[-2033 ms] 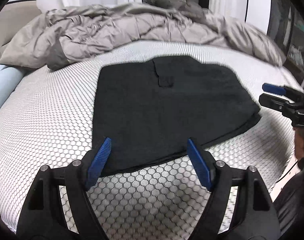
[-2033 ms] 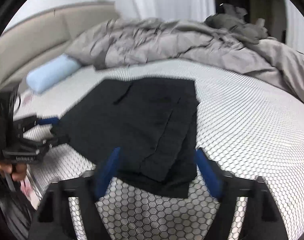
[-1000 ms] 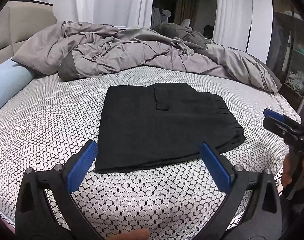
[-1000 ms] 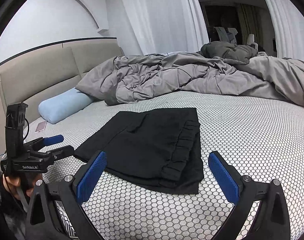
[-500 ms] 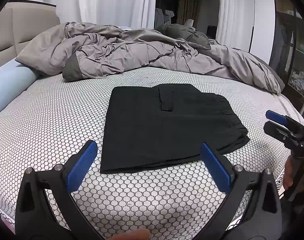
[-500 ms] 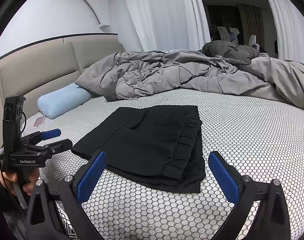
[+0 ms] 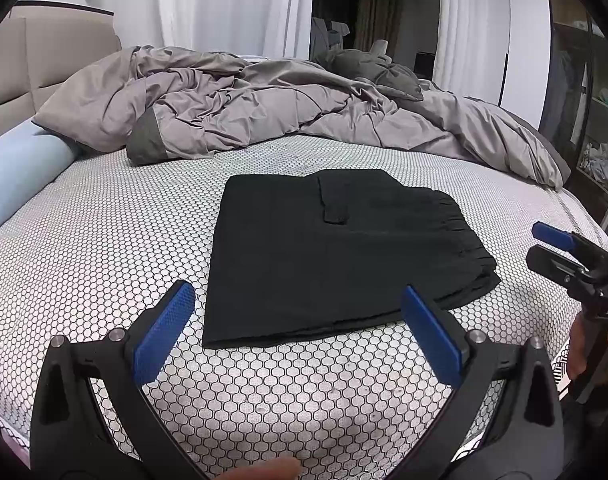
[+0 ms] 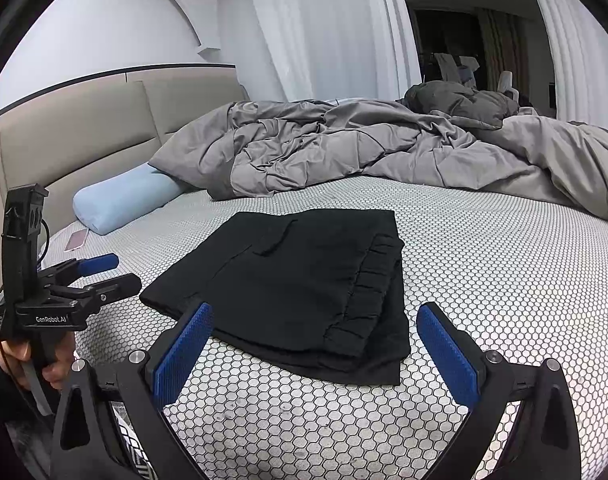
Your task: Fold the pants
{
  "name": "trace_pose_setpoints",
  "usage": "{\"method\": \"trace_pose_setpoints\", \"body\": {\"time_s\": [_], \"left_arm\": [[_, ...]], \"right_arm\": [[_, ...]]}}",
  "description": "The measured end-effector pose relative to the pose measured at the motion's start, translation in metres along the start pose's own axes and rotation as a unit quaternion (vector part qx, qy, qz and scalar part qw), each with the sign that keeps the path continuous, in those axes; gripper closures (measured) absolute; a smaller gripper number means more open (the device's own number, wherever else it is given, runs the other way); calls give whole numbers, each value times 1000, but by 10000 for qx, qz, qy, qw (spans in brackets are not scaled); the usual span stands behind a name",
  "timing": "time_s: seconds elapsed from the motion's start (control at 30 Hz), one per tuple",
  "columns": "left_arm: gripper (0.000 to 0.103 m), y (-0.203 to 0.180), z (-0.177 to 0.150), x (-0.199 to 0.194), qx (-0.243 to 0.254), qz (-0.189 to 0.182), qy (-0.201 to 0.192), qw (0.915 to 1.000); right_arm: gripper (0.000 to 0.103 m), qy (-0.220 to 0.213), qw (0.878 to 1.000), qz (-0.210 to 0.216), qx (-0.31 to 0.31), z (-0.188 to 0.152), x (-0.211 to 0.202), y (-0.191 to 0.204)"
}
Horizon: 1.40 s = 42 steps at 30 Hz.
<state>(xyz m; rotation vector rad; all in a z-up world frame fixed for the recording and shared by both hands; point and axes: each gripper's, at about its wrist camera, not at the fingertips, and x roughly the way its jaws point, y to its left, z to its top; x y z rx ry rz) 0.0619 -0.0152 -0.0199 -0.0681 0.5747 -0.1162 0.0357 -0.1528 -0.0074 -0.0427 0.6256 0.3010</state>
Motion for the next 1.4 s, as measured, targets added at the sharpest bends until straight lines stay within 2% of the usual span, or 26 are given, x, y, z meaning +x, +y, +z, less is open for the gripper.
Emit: {"method": "trace_pose_setpoints", "body": {"time_s": [1.4], "left_arm": [[1, 13, 0, 1, 90, -71, -19, 9999]], "right_arm": [[0, -21, 9998, -85, -191, 0, -3, -1]]}}
